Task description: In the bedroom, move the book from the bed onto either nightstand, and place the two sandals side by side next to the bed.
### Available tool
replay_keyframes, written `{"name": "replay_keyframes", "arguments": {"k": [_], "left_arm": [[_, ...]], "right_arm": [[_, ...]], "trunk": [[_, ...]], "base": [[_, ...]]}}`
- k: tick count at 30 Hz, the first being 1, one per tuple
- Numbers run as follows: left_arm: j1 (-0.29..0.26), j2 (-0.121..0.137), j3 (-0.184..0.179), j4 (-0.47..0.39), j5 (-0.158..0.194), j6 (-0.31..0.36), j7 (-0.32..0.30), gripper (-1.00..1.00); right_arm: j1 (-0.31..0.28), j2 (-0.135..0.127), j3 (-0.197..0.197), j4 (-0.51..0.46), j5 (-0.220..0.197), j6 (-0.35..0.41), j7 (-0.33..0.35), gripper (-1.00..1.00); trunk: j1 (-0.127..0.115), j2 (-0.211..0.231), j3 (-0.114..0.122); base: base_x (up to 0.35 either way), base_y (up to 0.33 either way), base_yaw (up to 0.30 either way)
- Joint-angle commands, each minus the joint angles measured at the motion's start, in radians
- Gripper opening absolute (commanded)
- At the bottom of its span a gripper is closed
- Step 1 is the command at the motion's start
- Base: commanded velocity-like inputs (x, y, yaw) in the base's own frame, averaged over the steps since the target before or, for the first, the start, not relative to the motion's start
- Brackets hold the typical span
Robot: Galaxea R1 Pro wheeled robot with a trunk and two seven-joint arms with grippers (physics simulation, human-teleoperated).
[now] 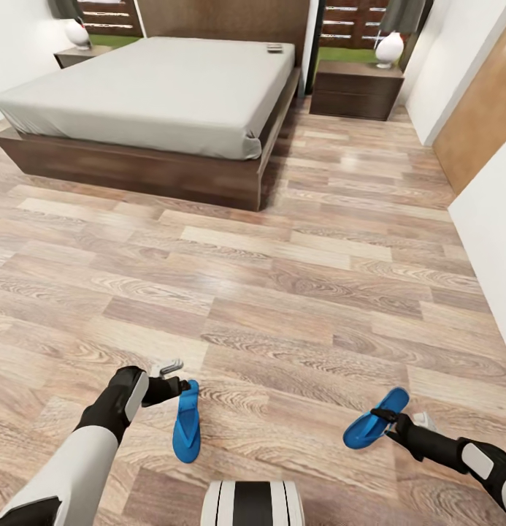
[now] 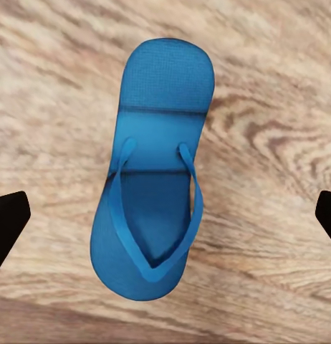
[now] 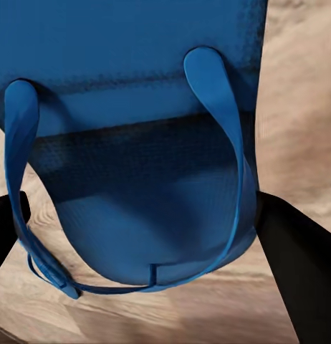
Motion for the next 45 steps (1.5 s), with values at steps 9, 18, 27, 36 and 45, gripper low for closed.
{"name": "replay_keyframes", "arguments": {"k": [9,18,27,36,45], "left_arm": [[0.000,0.005,0.002,-0.032,0.007,0.004,0.001,1.00],[0.000,0.006,0.002,-0.034,0.007,0.000,0.000,1.00],[0.000,0.004,0.002,-0.034,0.008,-0.002,0.000,1.00],[0.000,0.005,0.002,-0.034,0.009,-0.003,-0.002,1.00],[0.000,0.004,0.002,-0.035,0.009,-0.005,-0.003,1.00]], "right_arm": [[0.000,-0.002,-0.005,0.030,-0.003,0.007,0.094,-1.00],[0.000,-0.002,-0.005,0.035,-0.003,0.007,0.116,-1.00],[0.000,-0.002,-0.005,0.035,-0.003,0.007,0.136,-1.00],[0.000,-0.002,-0.004,0.035,-0.003,0.007,0.147,-1.00],[0.000,-0.002,-0.004,0.035,-0.003,0.007,0.148,-1.00]], "trunk": [[0.004,-0.002,-0.036],[0.008,-0.004,-0.070],[0.012,-0.007,-0.105],[0.016,-0.009,-0.140],[0.020,-0.011,-0.171]], "base": [[0.000,0.000,0.000],[0.000,0.000,0.000],[0.000,0.000,0.000],[0.000,0.000,0.000],[0.000,0.000,0.000]]}}
